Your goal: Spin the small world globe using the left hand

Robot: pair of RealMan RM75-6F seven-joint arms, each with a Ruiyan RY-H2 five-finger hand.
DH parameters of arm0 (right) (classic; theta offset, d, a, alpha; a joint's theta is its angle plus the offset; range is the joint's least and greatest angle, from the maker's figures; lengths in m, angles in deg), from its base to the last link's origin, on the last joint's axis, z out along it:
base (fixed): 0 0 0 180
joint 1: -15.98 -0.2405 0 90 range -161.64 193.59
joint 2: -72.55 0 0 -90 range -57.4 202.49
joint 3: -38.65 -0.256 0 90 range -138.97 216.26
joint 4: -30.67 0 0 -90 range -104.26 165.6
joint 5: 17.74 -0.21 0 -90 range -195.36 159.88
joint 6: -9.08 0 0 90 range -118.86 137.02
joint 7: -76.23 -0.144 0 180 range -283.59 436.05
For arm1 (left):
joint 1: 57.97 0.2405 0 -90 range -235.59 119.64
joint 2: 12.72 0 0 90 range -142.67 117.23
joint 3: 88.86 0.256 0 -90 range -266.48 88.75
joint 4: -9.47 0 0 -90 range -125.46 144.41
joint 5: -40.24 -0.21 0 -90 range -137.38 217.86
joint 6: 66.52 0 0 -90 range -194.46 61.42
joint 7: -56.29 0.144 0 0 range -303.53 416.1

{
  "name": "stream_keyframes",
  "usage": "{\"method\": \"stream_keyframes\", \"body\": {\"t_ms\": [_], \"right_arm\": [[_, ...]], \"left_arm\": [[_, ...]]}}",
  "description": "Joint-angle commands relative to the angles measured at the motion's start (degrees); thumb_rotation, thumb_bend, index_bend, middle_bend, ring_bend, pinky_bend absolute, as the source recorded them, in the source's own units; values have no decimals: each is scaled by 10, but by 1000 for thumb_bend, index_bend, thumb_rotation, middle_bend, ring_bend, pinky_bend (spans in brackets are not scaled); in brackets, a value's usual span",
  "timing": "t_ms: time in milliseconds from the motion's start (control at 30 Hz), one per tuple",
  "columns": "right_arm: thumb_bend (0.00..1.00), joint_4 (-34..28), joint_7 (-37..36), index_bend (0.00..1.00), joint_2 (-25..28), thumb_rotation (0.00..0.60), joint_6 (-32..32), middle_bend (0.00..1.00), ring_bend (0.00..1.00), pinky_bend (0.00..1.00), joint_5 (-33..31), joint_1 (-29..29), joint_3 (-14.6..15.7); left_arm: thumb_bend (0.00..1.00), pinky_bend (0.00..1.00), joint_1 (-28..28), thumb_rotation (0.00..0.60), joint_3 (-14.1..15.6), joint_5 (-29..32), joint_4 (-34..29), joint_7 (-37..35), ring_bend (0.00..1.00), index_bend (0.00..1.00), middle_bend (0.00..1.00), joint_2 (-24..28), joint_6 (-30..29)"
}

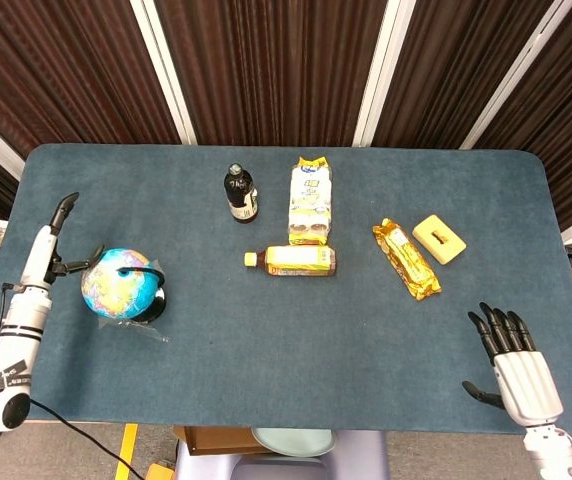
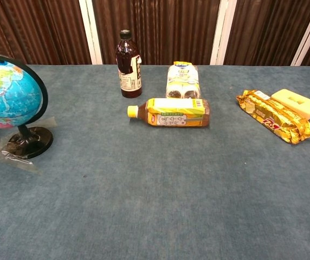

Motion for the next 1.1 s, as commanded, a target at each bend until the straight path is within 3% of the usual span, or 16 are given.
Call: {"method": "stream_keyframes", "body": {"t_ms": [33, 333, 533, 1100], "right_arm": [[58, -2, -1, 0, 2, 600, 3, 0, 0, 0, 0, -1, 1], [58, -5, -12, 0, 6, 600, 8, 0, 0, 0, 13, -4, 9], [58, -5, -20, 0, 7, 600, 0, 0, 0, 0, 18, -2, 10], [58, -1, -27, 0, 6, 600, -7, 0, 0, 0, 20, 0, 8]], "left_arm": [[338, 0, 20, 600, 4, -29, -44, -40, 0, 0, 0, 28, -38], [328, 0, 75, 600, 65, -121, -147, -88, 0, 0, 0, 91, -109], [318, 0, 88, 600, 96, -145, -139, -49, 0, 0, 0, 76, -135], [308, 0, 79, 600, 101, -104, -82, 56, 0, 0, 0, 18, -131]]}}
